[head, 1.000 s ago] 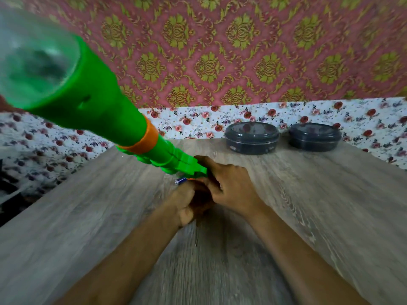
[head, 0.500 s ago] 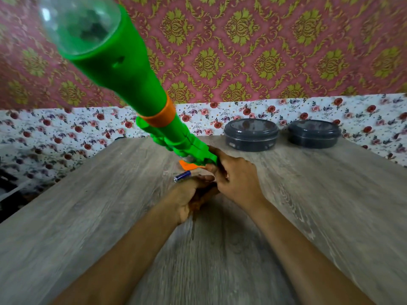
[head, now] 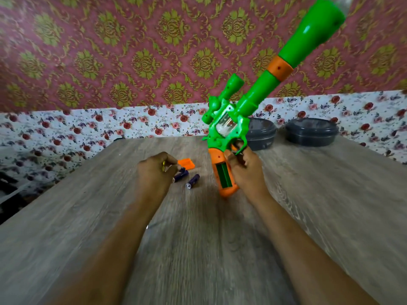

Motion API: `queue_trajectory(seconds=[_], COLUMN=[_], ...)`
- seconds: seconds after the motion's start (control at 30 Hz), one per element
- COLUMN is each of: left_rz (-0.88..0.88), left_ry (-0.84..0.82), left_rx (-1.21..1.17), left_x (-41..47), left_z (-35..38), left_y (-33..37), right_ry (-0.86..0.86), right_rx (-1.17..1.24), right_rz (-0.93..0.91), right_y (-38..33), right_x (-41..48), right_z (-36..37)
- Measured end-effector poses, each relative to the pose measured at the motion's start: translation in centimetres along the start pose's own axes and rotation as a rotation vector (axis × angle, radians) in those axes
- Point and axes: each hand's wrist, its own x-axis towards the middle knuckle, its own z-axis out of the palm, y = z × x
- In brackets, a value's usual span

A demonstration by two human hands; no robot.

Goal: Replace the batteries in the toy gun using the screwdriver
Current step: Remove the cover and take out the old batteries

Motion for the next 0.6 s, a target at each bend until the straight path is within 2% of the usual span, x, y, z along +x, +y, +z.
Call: queue_trajectory(seconds=[0.1, 0.27, 0.43, 0.6], left_rz=[0.074, 0.103, 0.057, 0.016], left_ry=[-0.053, -0.126, -0.180, 0.033], left_rx=[0.202, 0.374, 0.313, 0.100], left_x=[0.1, -0.1, 0.2, 1.2], left_z=[0.3, 1.8, 2.2, 0.2], left_y=[-0.3, 0.3, -0.7, 0.3], right_ry=[-0.004, -0.018, -0.022, -0.047], right_rx=[0.060, 0.268, 0.341, 0.343], right_rz=[0.086, 0.303, 0.425, 0.500], right_y=[-0.1, 0.1, 0.1, 0.3], right_x=[0.1, -0.2, -0.2, -0.1], right_z=[-0.2, -0.3, -0.5, -0.2])
